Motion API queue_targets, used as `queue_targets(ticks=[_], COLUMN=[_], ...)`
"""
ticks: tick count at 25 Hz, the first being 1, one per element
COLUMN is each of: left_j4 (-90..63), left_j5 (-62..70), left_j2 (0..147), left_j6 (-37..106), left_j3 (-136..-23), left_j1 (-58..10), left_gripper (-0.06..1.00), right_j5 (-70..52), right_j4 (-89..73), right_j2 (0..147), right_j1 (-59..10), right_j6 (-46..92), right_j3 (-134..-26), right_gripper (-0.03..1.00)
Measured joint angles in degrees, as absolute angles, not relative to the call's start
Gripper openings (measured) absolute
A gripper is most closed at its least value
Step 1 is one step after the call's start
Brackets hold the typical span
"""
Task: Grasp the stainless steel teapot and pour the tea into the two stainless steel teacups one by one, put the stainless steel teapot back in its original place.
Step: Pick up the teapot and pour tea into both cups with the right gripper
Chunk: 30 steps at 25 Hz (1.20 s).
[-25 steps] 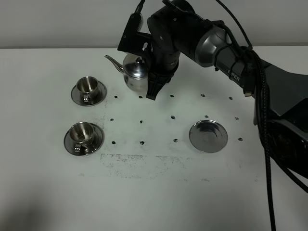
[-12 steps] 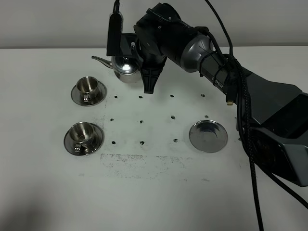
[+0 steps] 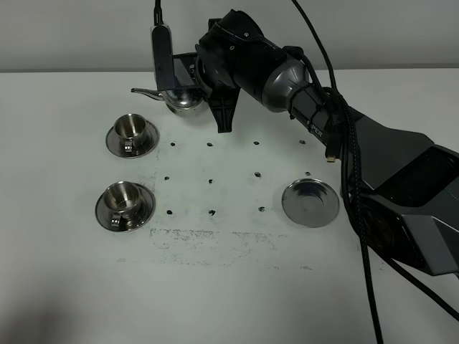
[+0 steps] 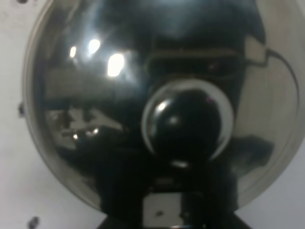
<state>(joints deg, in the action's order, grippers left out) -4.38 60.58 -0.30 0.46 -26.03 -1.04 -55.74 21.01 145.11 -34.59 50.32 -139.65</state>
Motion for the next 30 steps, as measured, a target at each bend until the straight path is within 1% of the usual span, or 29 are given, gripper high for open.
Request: queue_targets(ticks=[9, 30], left_j4=[-4.38, -4.38], left_j5=[60.58, 60.58], left_j2=[-0.3, -0.3], left_j6=[0.46, 0.42], left_j3=[-26.03, -26.03], left_j1=[-1.04, -1.04], left_gripper=[0.52, 0.52], right_j5=[-53.25, -48.47], right_j4=[23.52, 29.93], right_j2=[145.91, 147.61], right_j1=[-34.59, -35.3], right_j6=[53.78, 54.35], right_j3=[-139.66, -139.77], right_gripper=[0.18, 0.18])
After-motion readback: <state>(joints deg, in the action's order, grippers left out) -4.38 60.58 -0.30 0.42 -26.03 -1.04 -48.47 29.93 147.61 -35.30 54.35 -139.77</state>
